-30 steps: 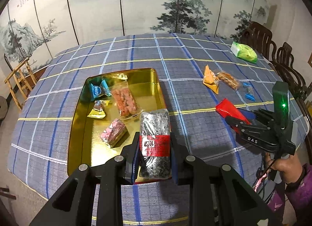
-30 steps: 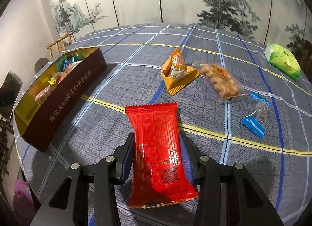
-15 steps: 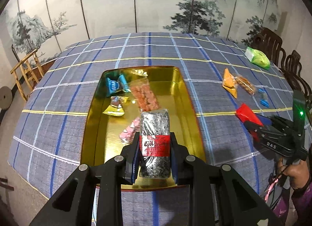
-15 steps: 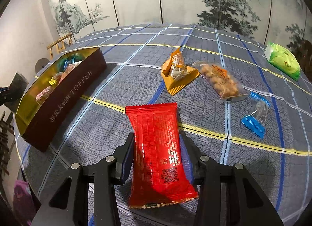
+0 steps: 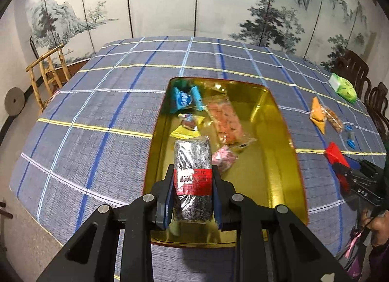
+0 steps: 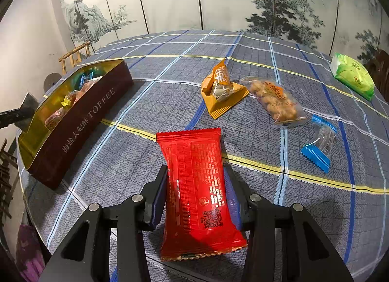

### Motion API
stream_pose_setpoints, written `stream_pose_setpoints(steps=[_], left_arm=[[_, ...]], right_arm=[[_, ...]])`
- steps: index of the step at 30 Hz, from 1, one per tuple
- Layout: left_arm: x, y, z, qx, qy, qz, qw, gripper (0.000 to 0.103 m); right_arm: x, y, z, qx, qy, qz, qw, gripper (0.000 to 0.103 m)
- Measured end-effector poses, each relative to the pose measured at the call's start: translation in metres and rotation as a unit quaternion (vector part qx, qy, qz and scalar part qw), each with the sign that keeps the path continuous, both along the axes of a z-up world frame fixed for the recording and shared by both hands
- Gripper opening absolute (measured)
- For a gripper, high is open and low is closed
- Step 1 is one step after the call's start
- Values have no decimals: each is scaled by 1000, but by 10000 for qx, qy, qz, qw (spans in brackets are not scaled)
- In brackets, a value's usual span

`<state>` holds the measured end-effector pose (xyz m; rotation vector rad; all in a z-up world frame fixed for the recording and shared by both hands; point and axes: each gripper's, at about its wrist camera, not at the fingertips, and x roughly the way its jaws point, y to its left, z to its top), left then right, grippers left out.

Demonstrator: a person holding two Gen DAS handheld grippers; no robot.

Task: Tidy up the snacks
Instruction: 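Lower the seaweed packet into the tin and open the left gripper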

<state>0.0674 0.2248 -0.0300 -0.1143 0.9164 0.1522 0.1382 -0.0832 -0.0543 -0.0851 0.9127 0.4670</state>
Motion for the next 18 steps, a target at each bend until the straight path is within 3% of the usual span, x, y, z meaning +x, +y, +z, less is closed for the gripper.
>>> stream_pose_setpoints(steps=[18], left_arm=[[18,7,-20,134,236,-77,9996,23]], right_arm=[[0,-1,0,5,-2,-2,10000,45]])
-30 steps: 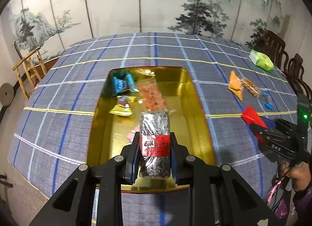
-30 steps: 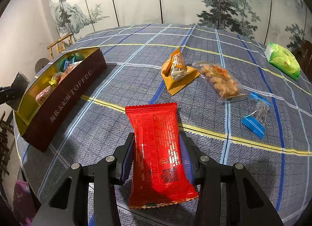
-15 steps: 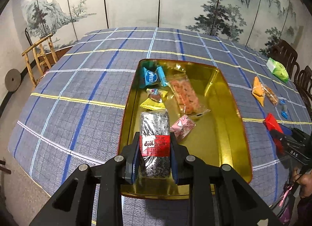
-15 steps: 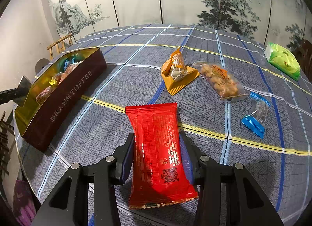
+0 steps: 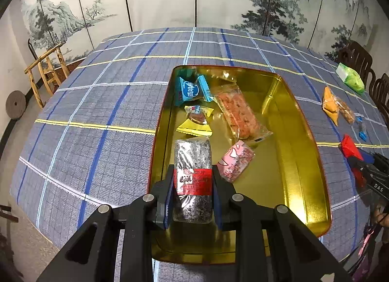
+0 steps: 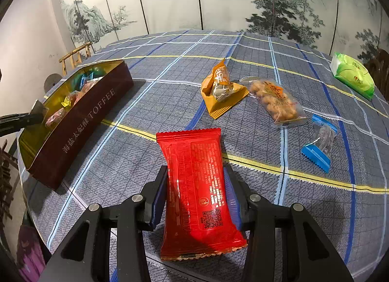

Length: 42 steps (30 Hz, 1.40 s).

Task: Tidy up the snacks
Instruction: 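Lower the seaweed packet into the tin and open the left gripper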

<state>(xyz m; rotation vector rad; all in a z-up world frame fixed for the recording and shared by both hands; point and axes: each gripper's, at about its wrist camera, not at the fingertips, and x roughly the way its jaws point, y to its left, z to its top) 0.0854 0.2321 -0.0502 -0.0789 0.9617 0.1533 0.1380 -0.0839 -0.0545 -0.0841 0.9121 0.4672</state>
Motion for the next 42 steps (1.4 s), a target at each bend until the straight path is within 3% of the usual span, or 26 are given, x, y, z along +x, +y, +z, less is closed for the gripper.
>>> stream_pose_setpoints(steps=[24,32,42], left_arm=[[11,-2,-13,97,98,-1,9999,23],[9,-6,0,246,-149,-47,9996,24],[-21,-13,23,314,-778,44,9965,24]], right_arm=[[0,0,-1,-6,-5,-3,10000,45],[0,0,-1,-14,-9,-3,10000,45],[-1,0,0,-28,-28,-9,10000,45]])
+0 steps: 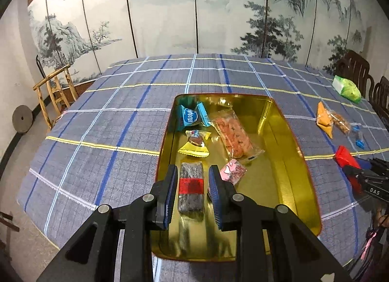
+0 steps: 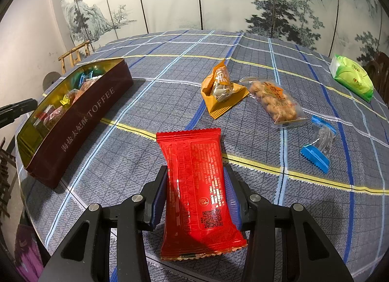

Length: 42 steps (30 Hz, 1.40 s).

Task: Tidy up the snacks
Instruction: 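Lower the seaweed packet into the tin and open the left gripper, then carry the red snack bag over the tin and open the right gripper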

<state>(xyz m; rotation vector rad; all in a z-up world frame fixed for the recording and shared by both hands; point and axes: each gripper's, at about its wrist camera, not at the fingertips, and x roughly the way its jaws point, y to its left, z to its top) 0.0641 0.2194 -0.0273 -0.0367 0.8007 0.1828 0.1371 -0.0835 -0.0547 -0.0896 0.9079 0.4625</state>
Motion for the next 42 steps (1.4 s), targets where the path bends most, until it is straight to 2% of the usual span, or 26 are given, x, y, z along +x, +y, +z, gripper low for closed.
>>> stream_pose_setpoints(steps=[3,8,16,30,35,42], left_arm=[[-6,-4,5,-96,-63,-26,9999,24],[-13,-14,13,-41,-148,-156,9998,24],[-15,-14,16,-332,-103,-209,9992,24],[-35,-13,12,-307,-14,-121,9995,29],[-39,-12,14,-336,-16,-74,9994,29],[-41,-11,16,-277,-1,-46,9996,30]], right_arm=[[1,-1,0,12,6,-1,10000,45],[1,-4,3,76,37,-28,10000,45],[0,-5,4,328,213,-117,9992,45],[-14,8,20,546,268,-42,9981,45],[-16,19,34,635,198,66,9978,45],[-10,56,63,853,67,435,9954,45]])
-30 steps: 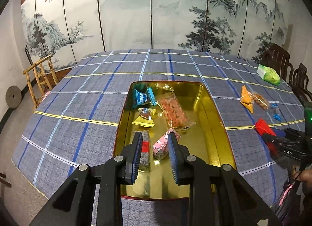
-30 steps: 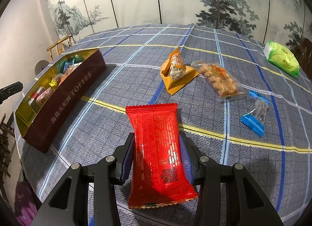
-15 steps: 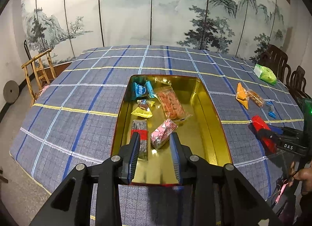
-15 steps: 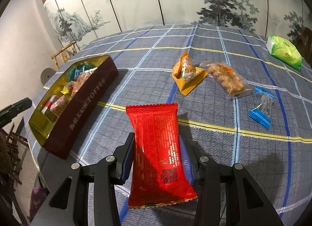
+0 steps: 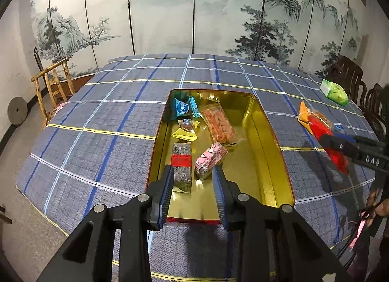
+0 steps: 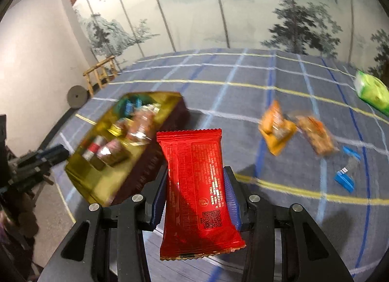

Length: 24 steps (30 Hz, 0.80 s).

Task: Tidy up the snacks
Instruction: 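Carry the red snack bag over the tin and open the right gripper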

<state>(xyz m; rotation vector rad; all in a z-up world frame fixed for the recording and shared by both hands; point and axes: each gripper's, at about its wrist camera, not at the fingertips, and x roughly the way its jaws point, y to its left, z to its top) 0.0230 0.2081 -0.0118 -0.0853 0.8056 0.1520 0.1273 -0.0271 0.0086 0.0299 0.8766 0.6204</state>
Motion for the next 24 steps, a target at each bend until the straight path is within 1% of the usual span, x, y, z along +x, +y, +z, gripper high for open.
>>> stream_pose_setpoints(steps=[6,12,16,19,24], left_arm=[[-2,2,1,-32,13,16,10000,36],[-5,7,3,-42,-24,47,10000,38],[-6,10,4,5,-9,80,10000,41],[-8,12,4,66,-7,114,9999,43],[-8,19,1,26,49,165,9998,45]], right_arm=[[9,38,13,363,150,272,9989,45],[27,81,17,838,475,449,9943,45],[38,106,11,953,670,485,9920,45],[47,116,4,1030,830,455,9902,45],[59,128,-5,1041,1021,376,9886,45]])
